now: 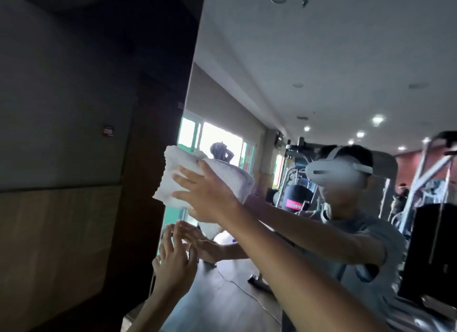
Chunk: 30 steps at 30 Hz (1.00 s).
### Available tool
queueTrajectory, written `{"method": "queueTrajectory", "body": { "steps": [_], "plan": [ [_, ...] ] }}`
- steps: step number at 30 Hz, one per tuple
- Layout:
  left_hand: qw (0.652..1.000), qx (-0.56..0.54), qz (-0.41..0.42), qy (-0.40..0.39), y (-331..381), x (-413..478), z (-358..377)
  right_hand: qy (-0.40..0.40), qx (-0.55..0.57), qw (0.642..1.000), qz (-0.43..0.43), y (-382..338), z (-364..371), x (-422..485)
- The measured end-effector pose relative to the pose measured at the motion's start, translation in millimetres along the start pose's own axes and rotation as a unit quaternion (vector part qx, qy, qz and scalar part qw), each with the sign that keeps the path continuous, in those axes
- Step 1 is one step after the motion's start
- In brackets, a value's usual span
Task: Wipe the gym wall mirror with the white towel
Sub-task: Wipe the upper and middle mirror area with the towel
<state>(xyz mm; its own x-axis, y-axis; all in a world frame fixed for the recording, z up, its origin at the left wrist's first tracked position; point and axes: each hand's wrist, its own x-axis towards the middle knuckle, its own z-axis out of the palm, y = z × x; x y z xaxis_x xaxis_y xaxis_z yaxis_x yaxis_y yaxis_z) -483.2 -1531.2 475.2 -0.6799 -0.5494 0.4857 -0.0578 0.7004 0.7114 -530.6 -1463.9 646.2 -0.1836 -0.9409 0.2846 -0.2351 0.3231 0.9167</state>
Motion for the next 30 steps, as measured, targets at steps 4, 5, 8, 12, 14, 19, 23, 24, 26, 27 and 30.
{"method": "queueTrajectory", "body": {
  "steps": [4,5,8,12,14,19,23,24,26,27,30],
  "plan": [
    [0.998,-0.059,0.034,0.001,33,-33,19,0.046,0.026,0.996,0.067,21,-6,-95],
    [0.996,-0.073,0.059,0.005,43,-45,27,0.053,0.028,0.994,0.093,27,-6,-126],
    [0.978,-0.081,0.189,0.029,83,-85,56,0.066,0.007,0.981,0.185,46,-11,-235],
    [0.911,-0.014,0.409,0.055,144,-143,95,0.048,-0.028,0.949,0.31,63,-18,-385],
    [0.874,-0.001,0.482,0.064,175,-165,110,0.042,-0.035,0.922,0.384,73,-21,-456],
    [0.826,0.046,0.561,0.04,268,-210,137,0.027,-0.032,0.794,0.607,107,-35,-603],
    [0.76,0.105,0.639,0.048,329,-244,148,0.1,0.034,0.638,0.763,123,-43,-666],
    [0.745,0.122,0.654,0.042,336,-250,151,0.117,0.047,0.596,0.793,121,-43,-676],
    [0.731,0.132,0.669,0.026,338,-258,157,0.143,0.063,0.506,0.848,111,-41,-685],
    [0.729,0.126,0.673,0.022,333,-259,159,0.155,0.07,0.461,0.871,104,-38,-684],
    [0.73,0.102,0.675,0.029,304,-253,161,0.174,0.07,0.396,0.899,80,-26,-655]
  ]
}}
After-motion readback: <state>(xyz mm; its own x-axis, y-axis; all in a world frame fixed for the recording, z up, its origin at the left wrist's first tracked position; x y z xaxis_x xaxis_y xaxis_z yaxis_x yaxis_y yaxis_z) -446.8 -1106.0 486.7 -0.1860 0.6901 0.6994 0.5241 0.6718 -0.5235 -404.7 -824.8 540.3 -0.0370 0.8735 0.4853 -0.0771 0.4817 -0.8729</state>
